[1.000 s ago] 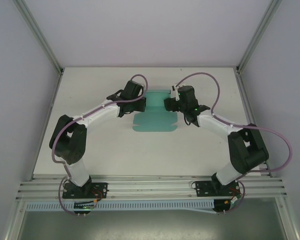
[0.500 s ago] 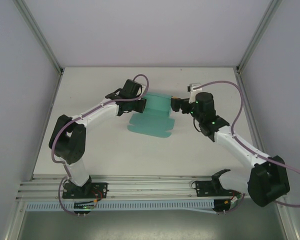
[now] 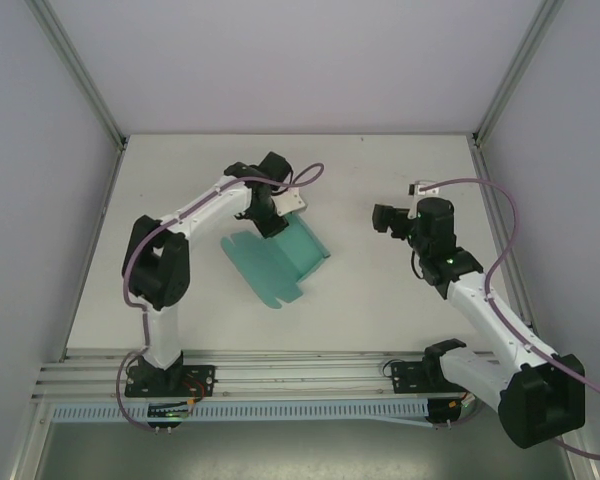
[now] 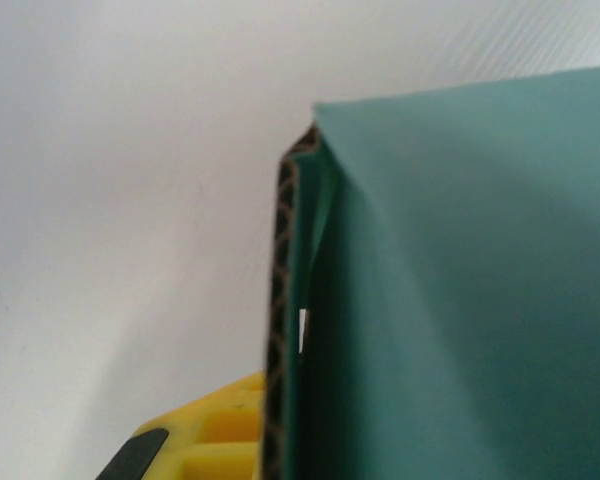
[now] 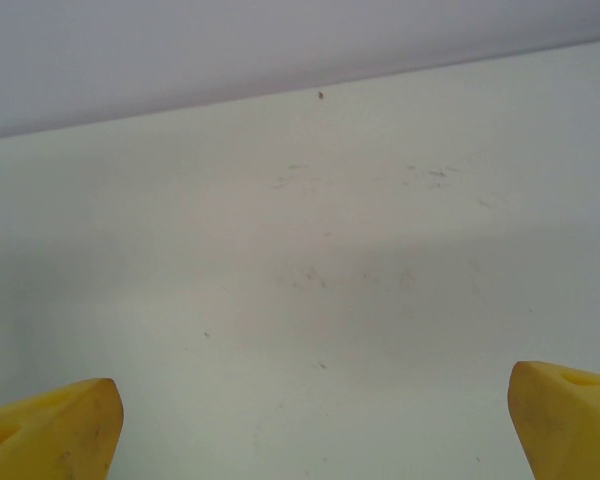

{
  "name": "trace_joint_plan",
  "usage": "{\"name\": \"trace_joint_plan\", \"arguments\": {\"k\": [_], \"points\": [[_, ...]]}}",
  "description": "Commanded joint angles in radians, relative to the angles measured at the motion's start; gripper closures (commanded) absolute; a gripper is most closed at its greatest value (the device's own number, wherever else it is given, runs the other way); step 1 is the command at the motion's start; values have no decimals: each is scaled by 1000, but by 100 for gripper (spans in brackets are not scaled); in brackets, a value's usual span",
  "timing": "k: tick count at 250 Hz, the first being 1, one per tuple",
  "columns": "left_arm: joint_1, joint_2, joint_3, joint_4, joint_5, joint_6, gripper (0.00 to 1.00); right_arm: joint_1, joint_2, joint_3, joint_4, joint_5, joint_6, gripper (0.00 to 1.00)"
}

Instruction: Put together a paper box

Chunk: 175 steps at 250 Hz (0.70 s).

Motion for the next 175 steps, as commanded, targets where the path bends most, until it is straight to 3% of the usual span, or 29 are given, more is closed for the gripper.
{"name": "trace_joint_plan", "arguments": {"k": [1, 77, 128, 138, 175], "points": [[-29, 48, 40, -173, -108, 80, 100, -12, 15, -4, -53, 2, -21, 1], [-63, 237, 164, -175, -238, 67, 100, -20, 53, 10, -80, 3, -36, 1], [-65, 301, 279, -216, -179, 74, 72, -26, 68, 8, -80, 3, -41, 1], [-65, 293, 291, -217, -157, 78, 63, -26, 70, 9, -79, 2, -41, 1], [-65, 259, 320, -216, -94, 97, 52, -28, 78, 5, -68, -38, -43, 1]]}}
